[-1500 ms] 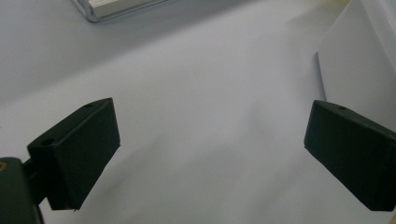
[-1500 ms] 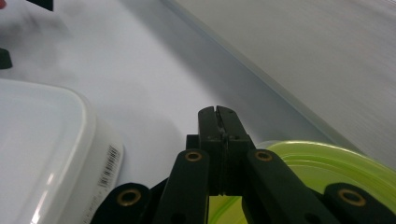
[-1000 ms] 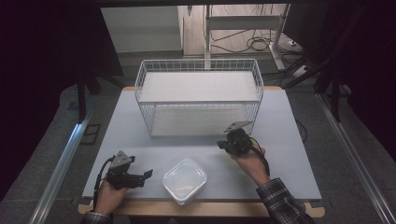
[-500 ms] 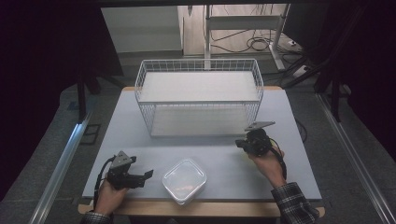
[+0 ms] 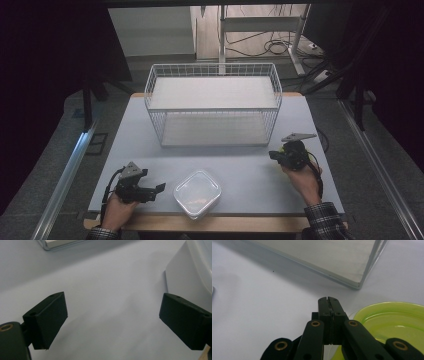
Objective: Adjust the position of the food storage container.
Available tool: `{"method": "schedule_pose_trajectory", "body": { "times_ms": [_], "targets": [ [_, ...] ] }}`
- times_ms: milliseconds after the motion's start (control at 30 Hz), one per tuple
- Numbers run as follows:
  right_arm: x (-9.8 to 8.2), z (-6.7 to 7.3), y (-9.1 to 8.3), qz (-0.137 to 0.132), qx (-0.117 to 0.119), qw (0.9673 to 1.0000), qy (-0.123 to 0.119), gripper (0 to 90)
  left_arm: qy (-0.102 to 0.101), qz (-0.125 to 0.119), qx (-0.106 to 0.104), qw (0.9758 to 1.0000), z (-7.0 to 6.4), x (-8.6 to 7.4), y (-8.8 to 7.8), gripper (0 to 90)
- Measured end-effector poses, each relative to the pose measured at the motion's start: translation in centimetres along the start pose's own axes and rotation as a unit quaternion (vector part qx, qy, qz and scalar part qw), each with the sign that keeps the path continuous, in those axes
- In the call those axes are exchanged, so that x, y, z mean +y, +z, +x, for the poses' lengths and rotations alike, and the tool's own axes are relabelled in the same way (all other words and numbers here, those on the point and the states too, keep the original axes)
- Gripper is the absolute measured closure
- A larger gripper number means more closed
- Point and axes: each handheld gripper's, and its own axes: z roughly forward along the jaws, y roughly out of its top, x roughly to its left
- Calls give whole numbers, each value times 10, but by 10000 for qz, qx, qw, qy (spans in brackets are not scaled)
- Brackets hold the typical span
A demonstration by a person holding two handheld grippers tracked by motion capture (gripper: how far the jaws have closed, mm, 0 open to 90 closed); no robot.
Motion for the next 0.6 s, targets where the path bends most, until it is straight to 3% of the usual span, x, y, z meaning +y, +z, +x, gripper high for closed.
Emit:
{"method": "schedule_pose_trajectory", "body": {
  "times_ms": [133, 200, 300, 433, 600],
  "targets": [
    [2, 6, -2, 10, -30, 10000, -94, 892, -9, 95, -105, 9999, -4, 0, -3, 60],
    [3, 11, -3, -11, -8, 9997, -246, 893, -70, 11, -258, 9996, -8, -1, -7, 58],
    [3, 19, -4, -55, 204, 9979, -612, 892, -96, -64, -433, 9990, -15, -4, -12, 57],
    [3, 29, -3, -166, 550, 9957, -722, 893, 54, 12, -520, 9986, -28, -8, -16, 57],
    [3, 44, 1, -67, 510, 9947, -893, 893, 156, -7, -466, 9988, -45, -12, -23, 111]
  ]
}}
